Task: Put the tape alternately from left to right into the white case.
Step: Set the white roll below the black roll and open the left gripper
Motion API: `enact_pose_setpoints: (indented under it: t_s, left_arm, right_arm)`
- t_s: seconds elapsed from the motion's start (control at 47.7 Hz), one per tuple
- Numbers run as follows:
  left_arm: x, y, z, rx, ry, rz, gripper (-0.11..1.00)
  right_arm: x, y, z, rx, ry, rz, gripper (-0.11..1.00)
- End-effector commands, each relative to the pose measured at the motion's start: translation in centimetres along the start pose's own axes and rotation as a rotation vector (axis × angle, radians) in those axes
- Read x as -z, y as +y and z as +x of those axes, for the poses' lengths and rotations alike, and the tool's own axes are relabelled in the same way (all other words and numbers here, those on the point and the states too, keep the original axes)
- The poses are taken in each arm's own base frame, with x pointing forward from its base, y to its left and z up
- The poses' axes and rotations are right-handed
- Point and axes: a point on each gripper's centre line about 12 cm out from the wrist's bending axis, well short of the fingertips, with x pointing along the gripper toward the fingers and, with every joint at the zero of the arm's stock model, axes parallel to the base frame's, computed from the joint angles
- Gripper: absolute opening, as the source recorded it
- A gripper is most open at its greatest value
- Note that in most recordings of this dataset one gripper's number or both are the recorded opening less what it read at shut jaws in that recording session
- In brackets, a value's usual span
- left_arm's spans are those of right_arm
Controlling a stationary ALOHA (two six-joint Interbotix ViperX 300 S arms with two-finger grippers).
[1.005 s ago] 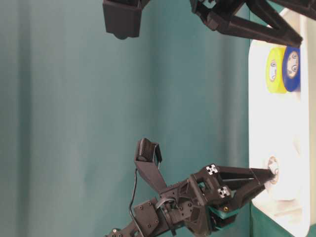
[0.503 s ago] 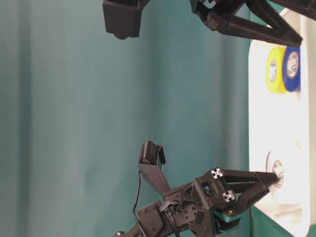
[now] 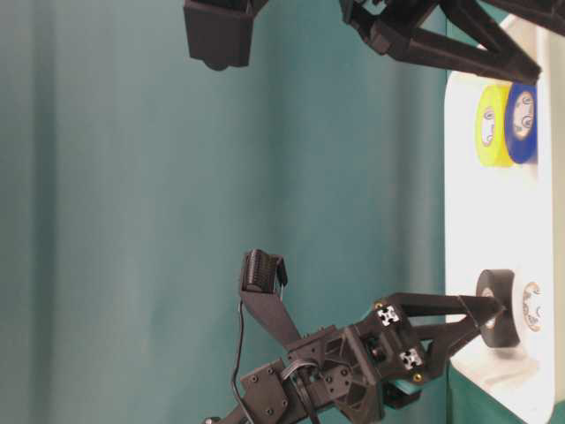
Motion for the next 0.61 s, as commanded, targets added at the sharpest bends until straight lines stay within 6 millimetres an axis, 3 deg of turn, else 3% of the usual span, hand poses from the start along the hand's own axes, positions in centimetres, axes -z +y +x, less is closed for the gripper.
enact_pose_setpoints:
  t_s: [0.0, 0.084, 0.587]
  left_arm:
    - [-1.1, -0.2, -1.4, 0.007, -0.052, 0.006, 0.83]
    - [-1.1, -0.2, -1.5, 0.006, -0.053, 0.008, 0.93]
    - [0.6, -1.0, -2.9, 0.022, -0.056, 0.034, 0.92]
  right_arm:
    - [-0.9, 0.1, -0.6, -0.007, -0.039, 0.0, 0.76]
    - [-1.0, 0.2, -0.6, -0.009, -0.04, -0.001, 0.75]
    - [-1.3, 0.2, -0.6, -0.009, -0.046, -0.001, 0.76]
